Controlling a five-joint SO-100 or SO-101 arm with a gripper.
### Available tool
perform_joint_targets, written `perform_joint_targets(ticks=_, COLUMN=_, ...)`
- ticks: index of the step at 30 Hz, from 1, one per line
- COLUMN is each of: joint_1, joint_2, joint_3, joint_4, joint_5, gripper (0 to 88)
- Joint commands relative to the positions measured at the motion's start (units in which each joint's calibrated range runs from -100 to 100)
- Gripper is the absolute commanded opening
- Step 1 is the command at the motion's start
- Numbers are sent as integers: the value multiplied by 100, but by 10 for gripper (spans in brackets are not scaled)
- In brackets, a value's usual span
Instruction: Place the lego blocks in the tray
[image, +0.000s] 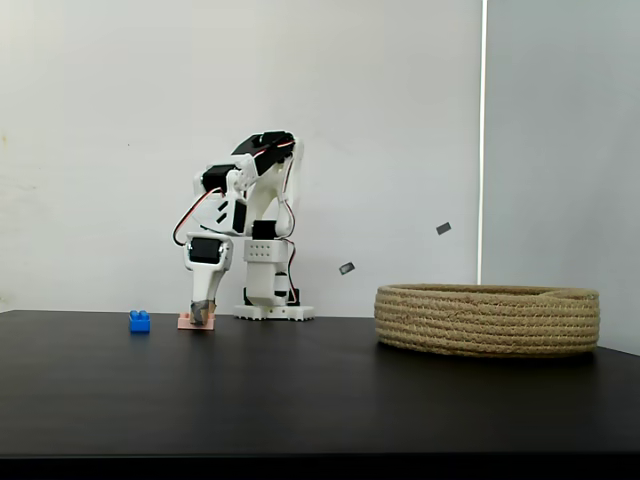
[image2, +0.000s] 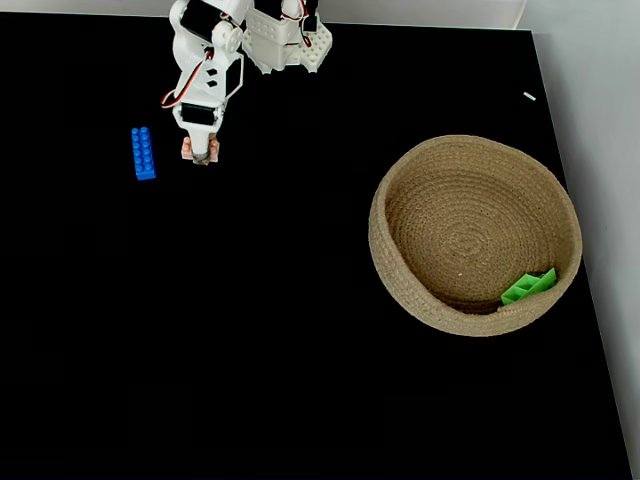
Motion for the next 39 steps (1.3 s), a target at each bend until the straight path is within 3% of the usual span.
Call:
perform_joint_targets(ticks=1, joint_1=-163, joint_2=-253, joint_3=-211, joint_4=-65, joint_5=-205, gripper=0)
perform_joint_targets(ticks=8, joint_1=-864, joint_2=-142, joint_3=-3458, joint_4=1217, joint_5=-869, gripper=0)
perform_joint_targets(ticks=18, joint_1=-2958, joint_2=349, joint_3=-6303, joint_4=484, joint_5=-1495, gripper=1)
perform_joint_targets(ticks=25, joint_1=-4565, joint_2=968, joint_3=-6504, joint_4=259, joint_5=-1817, gripper=2)
perform_joint_targets(ticks=34, joint_1=-5365, joint_2=2051, joint_3=-6021, joint_4=-232, joint_5=-2242, gripper=4)
perform_joint_targets(ticks=39, joint_1=-5555, joint_2=2447, joint_3=-6258, joint_4=-7, joint_5=-2388, gripper=73)
